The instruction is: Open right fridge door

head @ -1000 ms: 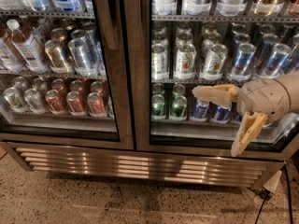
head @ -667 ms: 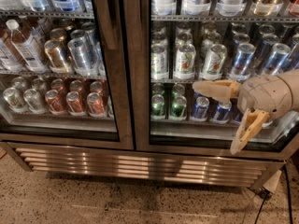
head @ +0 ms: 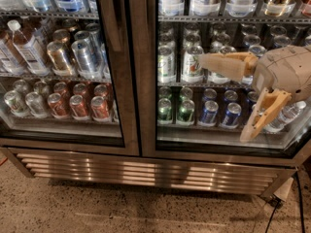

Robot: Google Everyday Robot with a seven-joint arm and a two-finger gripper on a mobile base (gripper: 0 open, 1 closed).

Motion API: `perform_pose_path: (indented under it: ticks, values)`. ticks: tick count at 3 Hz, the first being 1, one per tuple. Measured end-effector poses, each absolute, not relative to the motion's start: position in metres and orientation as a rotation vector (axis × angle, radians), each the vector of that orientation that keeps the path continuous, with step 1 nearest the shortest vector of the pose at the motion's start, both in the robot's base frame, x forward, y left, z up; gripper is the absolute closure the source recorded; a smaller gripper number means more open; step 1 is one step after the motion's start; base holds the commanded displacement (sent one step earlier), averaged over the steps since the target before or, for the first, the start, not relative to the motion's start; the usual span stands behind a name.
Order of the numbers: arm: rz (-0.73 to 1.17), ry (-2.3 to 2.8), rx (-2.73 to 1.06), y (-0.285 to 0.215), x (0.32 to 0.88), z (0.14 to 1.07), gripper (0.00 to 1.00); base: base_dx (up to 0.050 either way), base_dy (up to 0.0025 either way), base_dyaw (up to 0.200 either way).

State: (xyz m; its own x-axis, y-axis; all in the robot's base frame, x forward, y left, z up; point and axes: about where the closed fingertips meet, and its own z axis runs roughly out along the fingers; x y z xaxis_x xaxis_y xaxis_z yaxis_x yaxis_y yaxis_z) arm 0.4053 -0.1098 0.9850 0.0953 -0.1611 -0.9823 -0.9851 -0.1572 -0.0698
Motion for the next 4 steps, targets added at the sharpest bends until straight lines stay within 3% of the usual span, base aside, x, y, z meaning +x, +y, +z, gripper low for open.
perform_pose_path:
  ticks: [4]
  values:
    - [1.13,1.226,-1.347,-0.1117,0.4141,0.9778,0.0,0.0,0.0,0.0]
